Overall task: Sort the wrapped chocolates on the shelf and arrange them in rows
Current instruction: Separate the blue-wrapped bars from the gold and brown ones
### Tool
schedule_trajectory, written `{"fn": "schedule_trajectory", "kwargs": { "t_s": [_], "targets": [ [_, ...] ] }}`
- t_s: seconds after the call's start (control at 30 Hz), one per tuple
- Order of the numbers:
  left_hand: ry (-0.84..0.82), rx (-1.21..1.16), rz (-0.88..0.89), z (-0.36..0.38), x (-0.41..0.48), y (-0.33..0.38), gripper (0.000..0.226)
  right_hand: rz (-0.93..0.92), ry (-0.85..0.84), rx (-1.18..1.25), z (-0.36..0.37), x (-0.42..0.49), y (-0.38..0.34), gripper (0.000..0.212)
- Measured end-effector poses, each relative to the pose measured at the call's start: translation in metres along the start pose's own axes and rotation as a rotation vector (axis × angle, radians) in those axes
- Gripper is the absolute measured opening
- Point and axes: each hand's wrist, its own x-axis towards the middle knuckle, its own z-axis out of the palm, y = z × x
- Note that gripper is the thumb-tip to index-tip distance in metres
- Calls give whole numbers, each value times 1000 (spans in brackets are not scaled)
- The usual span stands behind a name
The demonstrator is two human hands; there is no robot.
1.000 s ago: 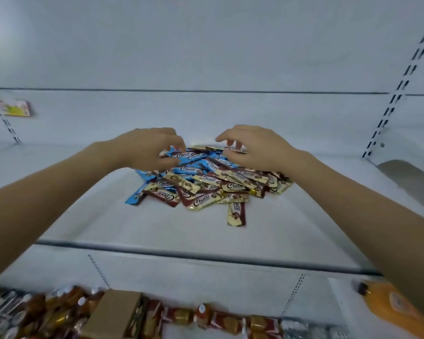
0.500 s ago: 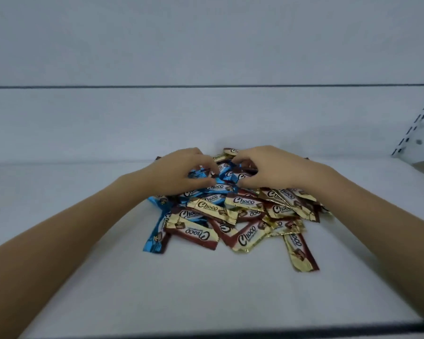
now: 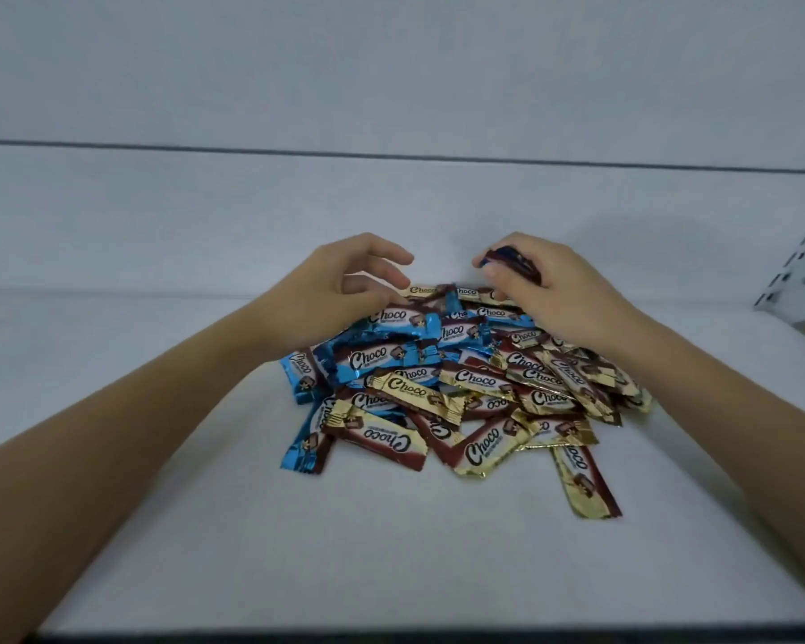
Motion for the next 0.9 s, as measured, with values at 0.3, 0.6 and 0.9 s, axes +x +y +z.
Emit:
{"fn": "schedule_trajectory", "kwargs": {
  "t_s": [0.3,0.6,0.9],
  "targets": [
    [-245,713,-26,11,-2,-2,60,22,-425,-409,18,0,-16,38],
    [-46,554,74,11,-7,3,10,118,-160,-23,4,-11,-6,21],
    [258,-254,-121,13,-5,10,14,391,-28,809,-7,-7,-11,7]
  ]
}}
